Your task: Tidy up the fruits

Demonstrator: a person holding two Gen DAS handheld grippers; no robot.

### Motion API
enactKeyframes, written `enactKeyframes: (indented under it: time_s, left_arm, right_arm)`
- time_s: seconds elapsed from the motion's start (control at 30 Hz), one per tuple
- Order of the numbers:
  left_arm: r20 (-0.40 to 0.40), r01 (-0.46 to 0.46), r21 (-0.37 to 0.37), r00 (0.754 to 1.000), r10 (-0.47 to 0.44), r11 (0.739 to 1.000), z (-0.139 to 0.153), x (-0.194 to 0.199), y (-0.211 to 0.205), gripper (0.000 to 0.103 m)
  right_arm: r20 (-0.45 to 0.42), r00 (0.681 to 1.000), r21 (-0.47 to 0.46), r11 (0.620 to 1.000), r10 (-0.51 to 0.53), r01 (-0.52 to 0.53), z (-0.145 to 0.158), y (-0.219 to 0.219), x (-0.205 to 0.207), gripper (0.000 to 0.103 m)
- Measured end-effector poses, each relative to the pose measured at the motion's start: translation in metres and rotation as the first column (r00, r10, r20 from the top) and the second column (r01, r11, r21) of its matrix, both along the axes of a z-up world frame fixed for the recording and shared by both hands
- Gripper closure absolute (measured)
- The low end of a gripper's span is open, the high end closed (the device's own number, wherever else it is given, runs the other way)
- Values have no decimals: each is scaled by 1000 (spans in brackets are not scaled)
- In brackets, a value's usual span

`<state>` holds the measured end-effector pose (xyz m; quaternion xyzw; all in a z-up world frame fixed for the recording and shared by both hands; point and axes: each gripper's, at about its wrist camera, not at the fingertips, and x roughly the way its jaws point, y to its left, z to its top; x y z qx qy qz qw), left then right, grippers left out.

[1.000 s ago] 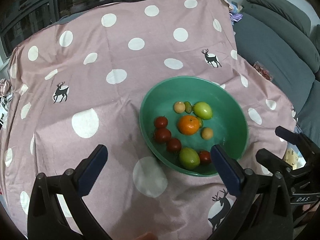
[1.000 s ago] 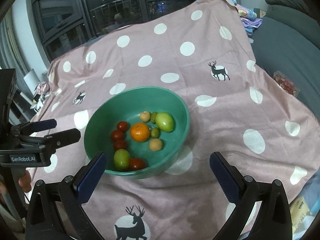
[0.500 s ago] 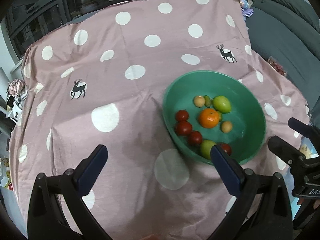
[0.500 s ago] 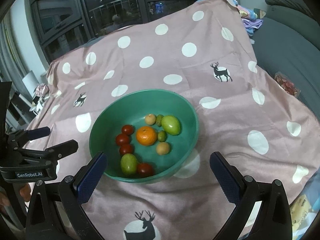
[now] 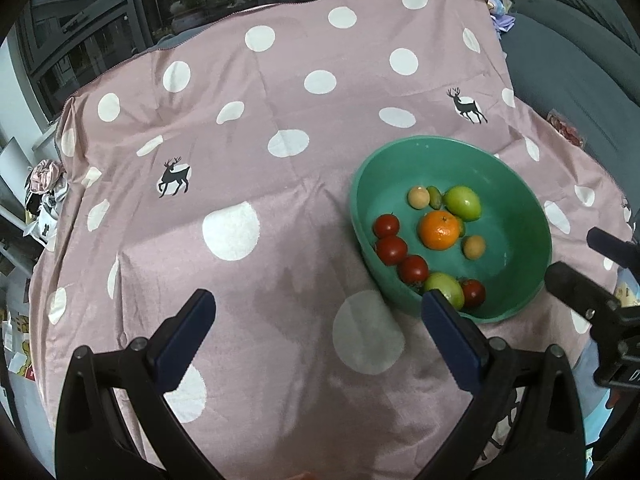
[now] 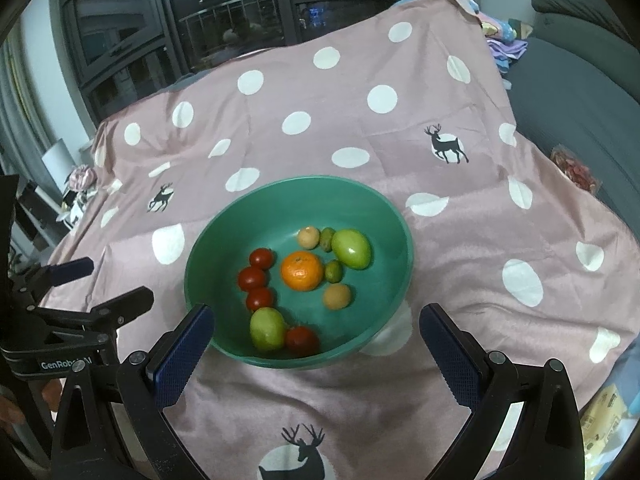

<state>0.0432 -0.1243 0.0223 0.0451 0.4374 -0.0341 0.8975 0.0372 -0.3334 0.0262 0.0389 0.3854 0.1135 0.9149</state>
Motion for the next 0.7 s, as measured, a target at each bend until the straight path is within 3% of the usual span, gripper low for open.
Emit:
enactKeyframes:
  time_s: [0.7]
  left_arm:
    - [19,13,-5,1000,-13,1000,6,1,-1,0]
  right_arm:
    - [8,1000,-33,999,28,-27,3,17,6,1]
